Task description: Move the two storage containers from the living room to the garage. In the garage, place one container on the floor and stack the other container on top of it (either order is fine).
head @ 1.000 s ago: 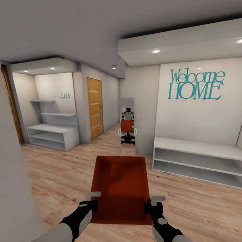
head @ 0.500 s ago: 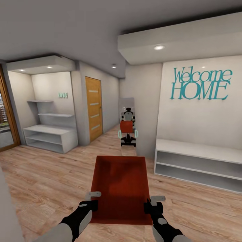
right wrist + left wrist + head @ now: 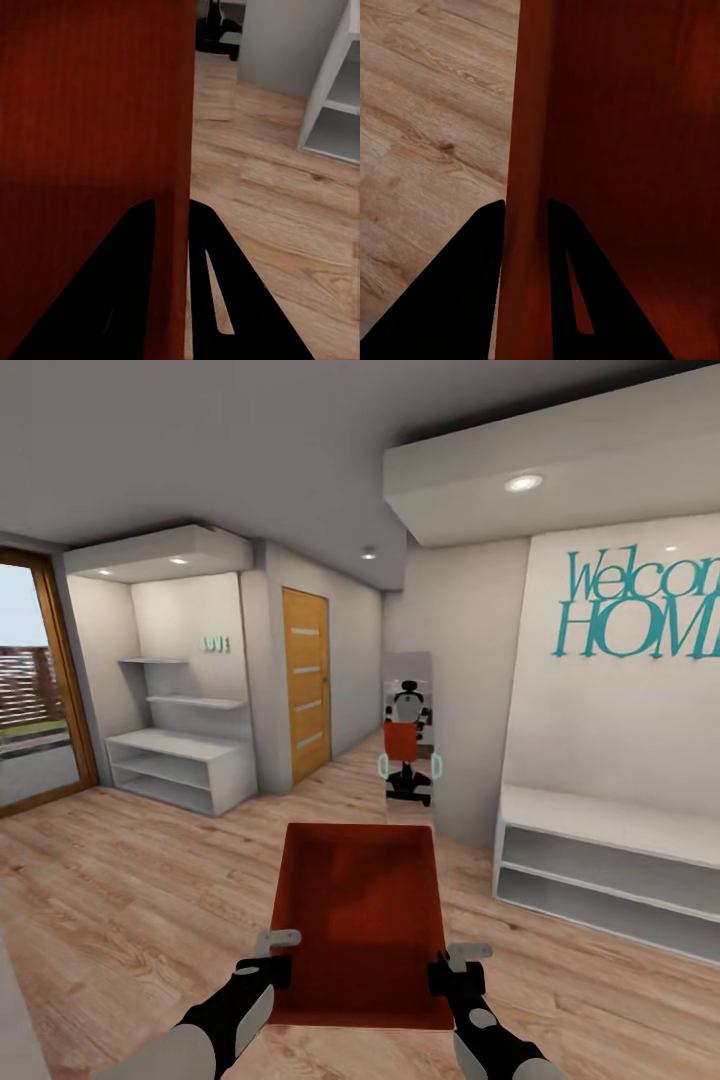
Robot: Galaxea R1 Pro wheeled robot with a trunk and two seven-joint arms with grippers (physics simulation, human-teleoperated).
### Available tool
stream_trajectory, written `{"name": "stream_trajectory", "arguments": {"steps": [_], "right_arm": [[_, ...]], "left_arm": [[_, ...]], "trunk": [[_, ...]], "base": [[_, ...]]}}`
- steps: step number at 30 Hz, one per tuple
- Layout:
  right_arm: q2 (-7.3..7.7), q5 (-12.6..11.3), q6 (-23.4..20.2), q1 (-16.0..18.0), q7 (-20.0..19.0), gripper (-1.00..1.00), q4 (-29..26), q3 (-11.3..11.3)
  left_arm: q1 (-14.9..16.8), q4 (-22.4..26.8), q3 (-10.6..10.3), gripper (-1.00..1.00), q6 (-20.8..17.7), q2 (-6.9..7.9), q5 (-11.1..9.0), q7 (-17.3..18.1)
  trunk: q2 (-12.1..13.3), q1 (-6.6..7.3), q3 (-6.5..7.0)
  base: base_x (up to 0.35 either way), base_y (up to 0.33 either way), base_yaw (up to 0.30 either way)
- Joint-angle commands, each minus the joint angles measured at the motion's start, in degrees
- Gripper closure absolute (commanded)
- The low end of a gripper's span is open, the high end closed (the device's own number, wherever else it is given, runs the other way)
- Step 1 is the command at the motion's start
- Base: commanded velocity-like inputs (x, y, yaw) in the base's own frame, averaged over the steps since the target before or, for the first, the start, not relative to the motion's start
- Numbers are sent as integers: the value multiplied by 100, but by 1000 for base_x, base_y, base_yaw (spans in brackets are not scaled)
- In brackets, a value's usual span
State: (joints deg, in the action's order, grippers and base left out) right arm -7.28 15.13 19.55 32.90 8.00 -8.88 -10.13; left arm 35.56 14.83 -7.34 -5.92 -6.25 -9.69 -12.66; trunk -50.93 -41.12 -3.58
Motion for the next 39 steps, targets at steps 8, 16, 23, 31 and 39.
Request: {"name": "stream_trajectory", "arguments": {"steps": [8,16,23,31,39], "right_arm": [[-1,51,21,6,18,100,0,-194],[-1,51,16,6,18,100,1,-194],[-1,51,14,6,17,100,1,-197],[-1,47,14,6,17,100,1,-200],[-1,47,14,6,18,100,1,-200]], "left_arm": [[3,28,52,100,-41,44,59,-87],[3,30,53,100,-41,44,58,-87],[1,29,53,100,-41,44,57,-87],[2,36,54,100,-41,44,57,-87],[3,37,53,100,-41,44,58,-87]], "trunk": [[-6,-4,-9],[-6,-4,-9],[-6,-4,-9],[-6,-4,-9],[-6,-4,-9]], "base": [[321,0,6],[321,0,0],[322,0,0],[321,0,11],[321,0,230]]}}
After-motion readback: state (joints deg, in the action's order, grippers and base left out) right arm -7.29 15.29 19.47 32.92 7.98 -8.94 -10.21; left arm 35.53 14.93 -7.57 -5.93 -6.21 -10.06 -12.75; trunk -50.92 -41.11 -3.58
